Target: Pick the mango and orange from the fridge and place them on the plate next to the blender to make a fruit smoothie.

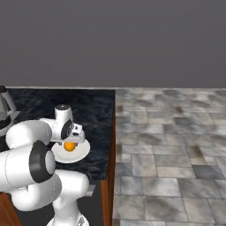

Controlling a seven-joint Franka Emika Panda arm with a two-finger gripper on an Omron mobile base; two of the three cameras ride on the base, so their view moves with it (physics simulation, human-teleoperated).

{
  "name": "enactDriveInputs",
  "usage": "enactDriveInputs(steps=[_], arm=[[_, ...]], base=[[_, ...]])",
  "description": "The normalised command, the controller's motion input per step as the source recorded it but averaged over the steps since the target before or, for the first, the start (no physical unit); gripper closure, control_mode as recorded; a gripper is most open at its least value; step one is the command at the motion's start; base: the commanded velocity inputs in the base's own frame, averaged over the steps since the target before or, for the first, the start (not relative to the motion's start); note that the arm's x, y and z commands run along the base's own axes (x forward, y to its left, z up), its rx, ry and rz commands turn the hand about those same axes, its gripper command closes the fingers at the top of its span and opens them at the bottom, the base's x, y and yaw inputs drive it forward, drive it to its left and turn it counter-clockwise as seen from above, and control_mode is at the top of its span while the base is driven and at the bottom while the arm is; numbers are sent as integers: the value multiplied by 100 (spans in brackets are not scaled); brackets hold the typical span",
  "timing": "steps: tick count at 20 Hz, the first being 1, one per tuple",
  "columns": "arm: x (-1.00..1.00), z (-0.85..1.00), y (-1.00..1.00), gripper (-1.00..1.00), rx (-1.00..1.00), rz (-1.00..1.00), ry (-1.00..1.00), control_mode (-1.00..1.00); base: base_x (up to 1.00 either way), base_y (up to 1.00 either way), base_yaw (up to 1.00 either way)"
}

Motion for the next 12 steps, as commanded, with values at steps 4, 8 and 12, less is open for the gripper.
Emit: enactDriveInputs(steps=[4,8,12], arm=[[-62,56,0,-100,0,0,-18,-100],[-81,83,-1,-100,0,0,-24,-100],[-96,83,-16,-100,0,0,-22,-100]], base=[[0,0,0],[0,0,0],[0,0,0]])
